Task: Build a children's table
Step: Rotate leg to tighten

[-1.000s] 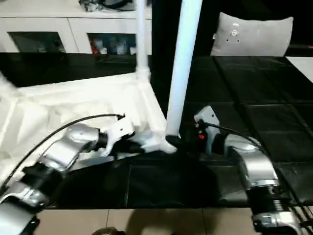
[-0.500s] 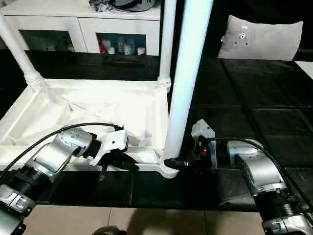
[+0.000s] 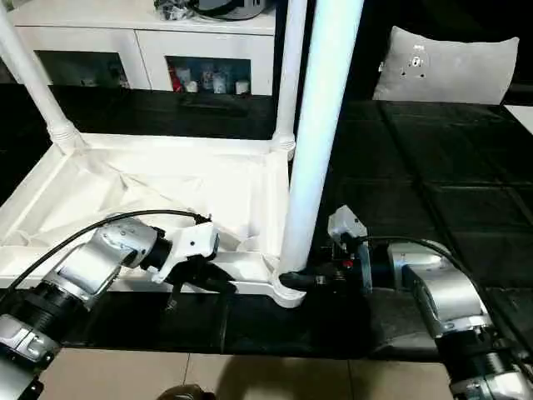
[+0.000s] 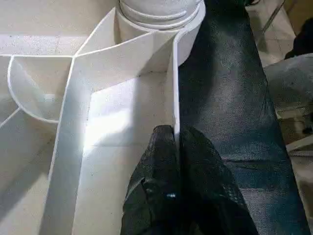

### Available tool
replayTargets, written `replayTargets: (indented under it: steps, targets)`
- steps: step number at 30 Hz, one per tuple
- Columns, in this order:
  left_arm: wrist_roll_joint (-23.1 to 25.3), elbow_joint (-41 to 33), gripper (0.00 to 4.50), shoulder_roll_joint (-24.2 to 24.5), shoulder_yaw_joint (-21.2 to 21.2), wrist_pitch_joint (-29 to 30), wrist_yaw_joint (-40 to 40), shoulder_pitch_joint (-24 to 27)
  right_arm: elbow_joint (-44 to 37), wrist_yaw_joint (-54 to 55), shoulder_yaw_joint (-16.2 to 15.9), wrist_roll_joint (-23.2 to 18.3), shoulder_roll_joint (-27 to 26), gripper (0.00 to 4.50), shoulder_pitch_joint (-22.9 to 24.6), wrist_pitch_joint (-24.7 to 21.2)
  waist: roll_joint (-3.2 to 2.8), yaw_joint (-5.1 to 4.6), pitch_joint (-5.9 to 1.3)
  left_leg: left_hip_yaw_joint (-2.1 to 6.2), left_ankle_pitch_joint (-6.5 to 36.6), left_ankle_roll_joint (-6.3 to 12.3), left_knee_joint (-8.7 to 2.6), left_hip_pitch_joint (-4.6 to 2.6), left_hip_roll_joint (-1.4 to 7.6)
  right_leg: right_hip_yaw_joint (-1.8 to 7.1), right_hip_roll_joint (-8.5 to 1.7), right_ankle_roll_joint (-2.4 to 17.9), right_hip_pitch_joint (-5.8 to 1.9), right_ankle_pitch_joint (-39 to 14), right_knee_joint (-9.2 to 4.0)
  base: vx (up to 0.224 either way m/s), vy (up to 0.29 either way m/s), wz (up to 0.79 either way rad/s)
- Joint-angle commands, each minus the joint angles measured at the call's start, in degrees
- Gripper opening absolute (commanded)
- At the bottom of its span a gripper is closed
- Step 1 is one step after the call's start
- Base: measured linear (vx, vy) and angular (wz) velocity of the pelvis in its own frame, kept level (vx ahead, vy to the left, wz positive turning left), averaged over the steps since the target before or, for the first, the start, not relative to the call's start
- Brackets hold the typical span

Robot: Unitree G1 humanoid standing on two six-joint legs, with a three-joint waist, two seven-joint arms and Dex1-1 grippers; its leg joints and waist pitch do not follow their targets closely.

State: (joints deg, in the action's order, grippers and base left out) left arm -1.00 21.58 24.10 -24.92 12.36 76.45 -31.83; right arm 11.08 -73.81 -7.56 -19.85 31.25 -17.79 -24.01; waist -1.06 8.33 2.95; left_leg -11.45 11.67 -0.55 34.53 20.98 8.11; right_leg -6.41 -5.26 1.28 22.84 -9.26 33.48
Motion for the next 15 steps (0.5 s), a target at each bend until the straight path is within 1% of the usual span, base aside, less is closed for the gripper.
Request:
replayTargets:
  steps: [1,2,3,4,5,6,7,8,9,10,11,12,13,14,15]
  targets:
    - [0.48,-0.28,0.00,-2.67,-0.50,1.82,-3.40,-0.31,-0.73,4.54,0.31,-0.99,-2.65,2.08,-0.59,-2.69,0.56,-0.41,-3.41,2.83,12.52,1.36,-4.49,-0.95,5.93,3.92,-5.78,9.75,-2.56,-22.90,-4.64,0.000,0.000,0.00]
    - [0.71,0.47,0.00,-4.05,0.31,3.34,-6.18,-0.75,0.20,7.88,0.74,0.21,-4.08,2.08,-1.22,-2.45,0.68,-0.78,-3.29,2.92,13.55,0.50,-4.55,-1.13,5.81,3.82,-5.78,9.02,-2.49,-25.29,-5.03,0.000,0.000,0.00]
    - [1.04,1.49,0.00,-5.97,1.42,5.62,-10.08,-1.44,1.72,12.70,1.47,1.64,-6.09,2.08,-2.25,-2.55,0.57,-0.83,-3.24,3.01,14.12,0.17,-4.52,-1.17,5.69,3.72,-5.85,8.47,-2.52,-26.79,-5.18,0.000,0.000,0.00]
    - [1.19,2.15,0.00,-7.20,2.14,7.07,-12.49,-1.92,2.87,15.93,2.03,2.44,-7.48,2.08,-3.00,-2.84,0.59,-1.30,-3.10,3.09,14.97,-0.53,-4.52,-1.28,5.50,3.48,-5.75,7.72,-2.31,-29.32,-5.53,0.000,0.000,0.00]
    - [1.31,2.82,0.00,-8.58,2.91,8.67,-15.03,-2.47,4.28,19.87,2.73,3.39,-9.12,2.06,-3.93,-3.20,0.73,-1.76,-3.18,3.32,16.11,-0.96,-4.49,-1.28,5.42,3.32,-5.95,6.77,-2.42,-31.43,-5.74,0.000,0.000,0.00]
    - [1.65,4.15,0.00,-10.79,4.07,10.51,-19.25,-3.49,6.80,26.32,4.01,4.79,-11.51,2.06,-5.59,-4.05,0.81,-2.02,-3.18,3.46,16.13,-1.00,-4.55,-1.23,5.41,3.16,-5.92,6.22,-2.57,-31.93,-5.95,0.000,0.000,0.00]
    - [1.81,5.33,0.00,-12.72,5.05,11.95,-22.70,-4.38,8.99,32.26,5.14,6.11,-13.53,2.05,-7.06,-4.69,0.73,-2.68,-3.22,3.52,16.33,-1.17,-4.66,-1.19,5.53,3.13,-5.76,6.32,-2.48,-30.91,-5.84,0.000,0.000,0.00]
    - [2.03,6.34,0.00,-14.08,5.79,12.67,-25.43,-5.03,10.59,36.01,5.97,6.75,-14.79,2.05,-8.07,-5.07,0.72,-3.17,-3.16,3.51,16.51,-1.31,-4.65,-1.03,5.45,3.07,-5.62,6.46,-2.46,-30.44,-5.83,0.000,0.000,0.00]
    - [2.12,8.34,0.00,-16.52,7.31,13.44,-30.33,-6.23,13.28,41.59,7.48,7.22,-16.91,2.05,-9.66,-5.15,0.57,-3.95,-3.27,3.65,16.91,-1.88,-4.59,-0.91,5.37,2.95,-5.55,6.72,-2.51,-29.61,-5.69,0.000,0.000,0.00]
    - [2.33,9.30,0.00,-17.64,7.83,13.39,-32.55,-6.78,14.38,43.69,8.14,7.22,-17.98,2.05,-10.25,-4.46,0.73,-4.22,-3.46,3.75,17.16,-1.84,-4.53,-0.92,5.26,2.85,-5.67,6.48,-2.66,-29.17,-5.96,0.000,0.000,0.00]
    - [2.43,9.65,0.00,-18.03,8.01,13.28,-33.37,-6.98,14.74,44.32,8.36,7.19,-18.35,2.05,-10.44,-4.21,0.77,-4.34,-3.47,3.48,16.48,-1.04,-4.43,-0.99,5.17,3.11,-5.80,6.79,-2.51,-27.66,-6.09,0.000,0.000,0.00]
    - [2.64,10.76,0.00,-19.19,8.72,12.61,-36.06,-7.57,15.56,45.59,8.83,7.01,-19.30,2.05,-10.85,-3.39,0.86,-4.37,-3.55,3.34,15.85,-0.53,-4.35,-0.87,5.12,3.22,-5.80,7.10,-2.54,-26.53,-5.99,0.000,0.000,0.00]
    - [2.58,11.70,0.00,-20.27,9.56,11.96,-38.40,-8.09,16.09,46.01,8.90,7.06,-19.89,2.05,-11.04,-2.31,0.69,-4.47,-3.60,3.14,14.55,0.34,-4.30,-0.62,5.03,3.33,-5.66,7.76,-2.65,-24.30,-5.76,0.000,0.000,0.00]
    - [2.67,12.05,0.00,-21.07,9.94,11.68,-39.41,-8.33,16.36,45.70,8.66,7.38,-20.30,2.05,-11.06,-0.91,0.84,-4.31,-3.70,2.96,13.58,0.97,-4.21,-0.75,5.03,3.40,-5.59,8.19,-2.61,-22.46,-5.65,0.000,0.000,0.00]
    - [2.75,12.26,0.00,-21.73,10.27,11.53,-40.06,-8.49,16.55,45.26,8.43,7.72,-20.59,2.57,-11.06,0.27,0.93,-4.22,-3.79,2.93,12.71,1.41,-4.17,-0.62,5.00,3.45,-5.63,8.55,-2.80,-21.23,-5.38,0.000,0.000,0.00]
